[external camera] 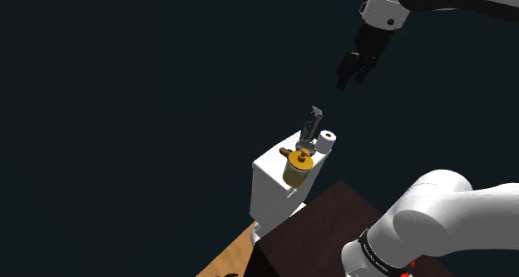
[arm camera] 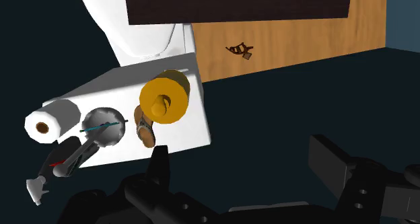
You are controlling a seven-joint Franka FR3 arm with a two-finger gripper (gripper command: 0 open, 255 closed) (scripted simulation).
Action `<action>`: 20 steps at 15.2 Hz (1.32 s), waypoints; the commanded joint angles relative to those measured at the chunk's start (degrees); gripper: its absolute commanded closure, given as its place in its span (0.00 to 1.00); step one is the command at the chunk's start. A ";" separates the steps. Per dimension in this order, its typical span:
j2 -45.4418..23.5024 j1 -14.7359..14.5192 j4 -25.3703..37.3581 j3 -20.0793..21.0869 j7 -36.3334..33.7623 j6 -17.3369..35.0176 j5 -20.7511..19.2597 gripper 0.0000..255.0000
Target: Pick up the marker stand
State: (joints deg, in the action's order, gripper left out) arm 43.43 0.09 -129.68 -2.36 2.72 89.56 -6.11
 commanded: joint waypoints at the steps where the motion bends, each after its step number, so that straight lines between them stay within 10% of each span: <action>1: 0.00 0.00 0.00 0.00 0.00 0.00 0.00 0.00; 20: -23.52 5.39 -6.00 -13.09 8.26 33.66 -9.02 0.00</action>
State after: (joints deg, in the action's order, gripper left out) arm 21.68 5.28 -135.97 -14.83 10.65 121.42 -14.92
